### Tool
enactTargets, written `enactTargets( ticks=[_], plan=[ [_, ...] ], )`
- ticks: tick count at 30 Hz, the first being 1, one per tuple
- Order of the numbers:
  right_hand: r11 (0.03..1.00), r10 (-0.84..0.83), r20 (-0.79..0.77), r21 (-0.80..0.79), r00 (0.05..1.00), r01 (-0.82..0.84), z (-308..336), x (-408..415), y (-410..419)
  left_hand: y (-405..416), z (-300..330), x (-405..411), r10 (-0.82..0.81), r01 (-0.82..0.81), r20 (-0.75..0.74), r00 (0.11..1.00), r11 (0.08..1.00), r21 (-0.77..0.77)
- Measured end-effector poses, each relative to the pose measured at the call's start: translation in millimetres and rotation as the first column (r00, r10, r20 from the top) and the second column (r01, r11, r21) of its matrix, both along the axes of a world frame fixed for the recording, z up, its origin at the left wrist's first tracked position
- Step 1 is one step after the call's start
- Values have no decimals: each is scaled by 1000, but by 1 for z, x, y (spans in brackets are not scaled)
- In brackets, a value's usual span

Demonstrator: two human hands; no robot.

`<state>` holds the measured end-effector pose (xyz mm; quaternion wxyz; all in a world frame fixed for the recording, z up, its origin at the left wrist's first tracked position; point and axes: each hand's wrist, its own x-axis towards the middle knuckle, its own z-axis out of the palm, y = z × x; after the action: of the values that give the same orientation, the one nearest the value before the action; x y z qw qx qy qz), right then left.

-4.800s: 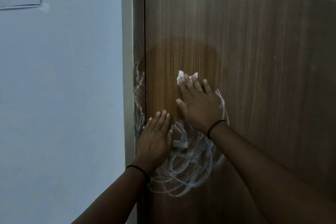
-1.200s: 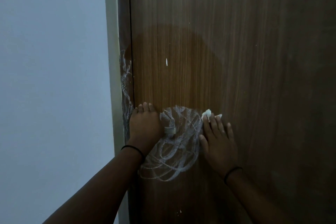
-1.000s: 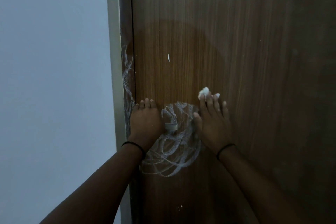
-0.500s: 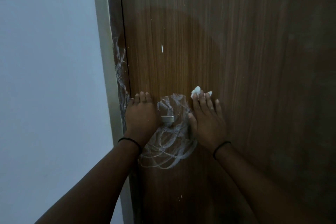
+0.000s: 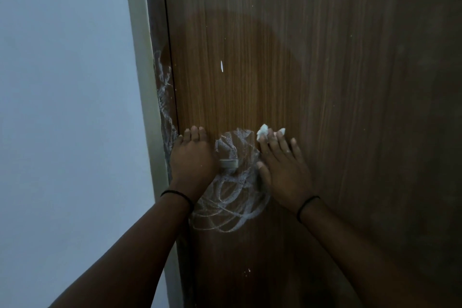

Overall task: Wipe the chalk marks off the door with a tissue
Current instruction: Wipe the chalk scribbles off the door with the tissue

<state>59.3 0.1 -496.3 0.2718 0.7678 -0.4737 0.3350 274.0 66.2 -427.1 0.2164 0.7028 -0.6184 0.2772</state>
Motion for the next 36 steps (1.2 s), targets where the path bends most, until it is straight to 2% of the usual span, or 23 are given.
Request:
enactTargets(
  ticks=[3, 7, 10, 16, 19, 22, 25, 28, 34, 36],
  plan=[
    [1000, 26, -153, -13, 988, -28, -21, -10, 2, 0, -1, -1, -1, 1, -13, 1000, 1000, 2],
    [998, -58, -71, -16, 996, 57, -6, -22, 0, -2, -1, -2, 19, -19, -14, 1000, 1000, 11],
    [999, -20, -1, -25, 1000, 20, 25, 0, -1, -4, 0, -1, 12, -11, -12, 1000, 1000, 1],
    [999, 40, -229, -11, 973, -44, 6, 7, 4, -3, -1, 1, -11, 11, 0, 1000, 1000, -12],
    [999, 16, -147, -28, 989, -20, 6, -5, 3, -4, -1, 2, 8, -8, 10, 1000, 1000, -4],
    [999, 5, -36, -44, 999, -6, 29, 18, 1, -7, -2, 2, 10, -10, -16, 1000, 1000, -9],
    [996, 67, -168, -46, 984, -76, 31, 42, 3, -8, -4, 4, -29, 28, -29, 999, 999, -45],
    [992, 110, -284, -35, 953, -125, 22, 30, 0, -4, -5, 8, -56, 54, -21, 998, 997, -57],
    [991, 51, -158, -114, 986, -69, 42, 17, -3, -9, -4, 9, -28, 28, -1, 1000, 997, -68],
    [988, 105, -207, -91, 973, -126, 41, 33, -1, -8, -5, 9, -47, 46, -7, 999, 997, -67]
  ],
)
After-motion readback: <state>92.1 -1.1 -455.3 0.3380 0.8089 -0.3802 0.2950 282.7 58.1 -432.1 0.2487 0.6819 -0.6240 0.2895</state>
